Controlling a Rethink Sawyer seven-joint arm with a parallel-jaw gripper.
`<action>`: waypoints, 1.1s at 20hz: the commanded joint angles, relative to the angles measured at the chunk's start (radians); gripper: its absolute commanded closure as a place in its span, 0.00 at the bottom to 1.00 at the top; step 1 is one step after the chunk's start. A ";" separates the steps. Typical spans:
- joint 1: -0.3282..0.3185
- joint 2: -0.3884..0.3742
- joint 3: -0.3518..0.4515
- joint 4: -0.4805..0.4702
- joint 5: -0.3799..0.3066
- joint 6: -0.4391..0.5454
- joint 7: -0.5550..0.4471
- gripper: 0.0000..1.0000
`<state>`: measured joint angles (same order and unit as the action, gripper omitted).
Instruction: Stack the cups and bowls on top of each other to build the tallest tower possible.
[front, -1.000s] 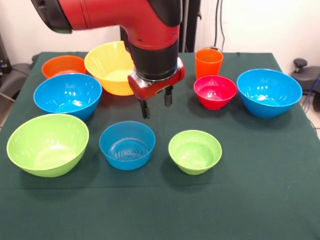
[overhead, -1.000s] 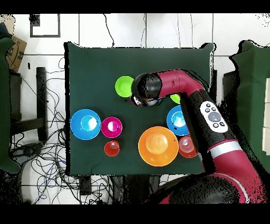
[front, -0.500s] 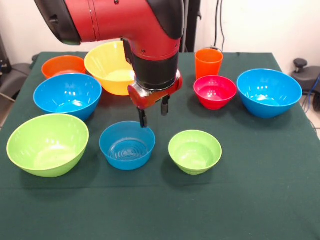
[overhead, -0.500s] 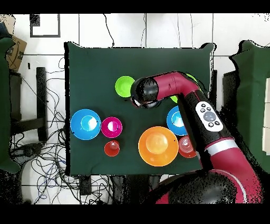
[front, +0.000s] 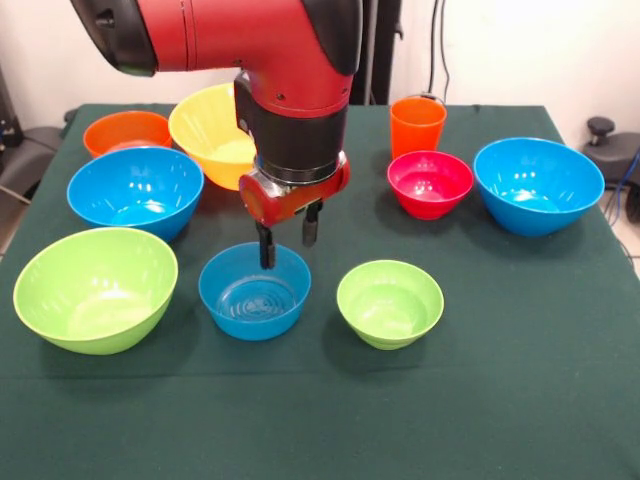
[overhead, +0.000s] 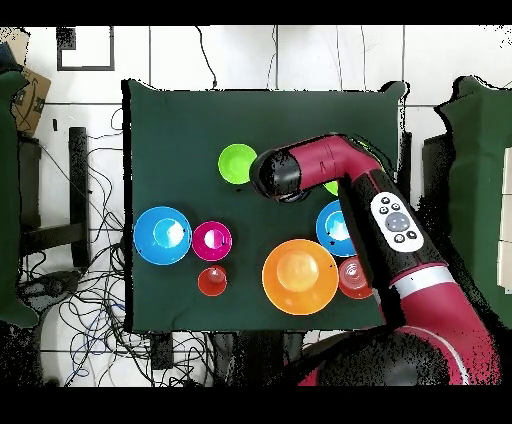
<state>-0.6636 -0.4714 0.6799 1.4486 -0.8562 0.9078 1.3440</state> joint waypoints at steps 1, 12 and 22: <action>0.047 0.020 -0.051 0.017 -0.072 -0.018 -0.132 0.00; 0.077 0.159 -0.066 -0.074 -0.033 0.032 -0.112 0.00; 0.087 0.171 -0.095 -0.102 -0.098 -0.010 -0.137 0.00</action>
<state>-0.5984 -0.3298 0.6630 1.4071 -0.8636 0.9060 1.3440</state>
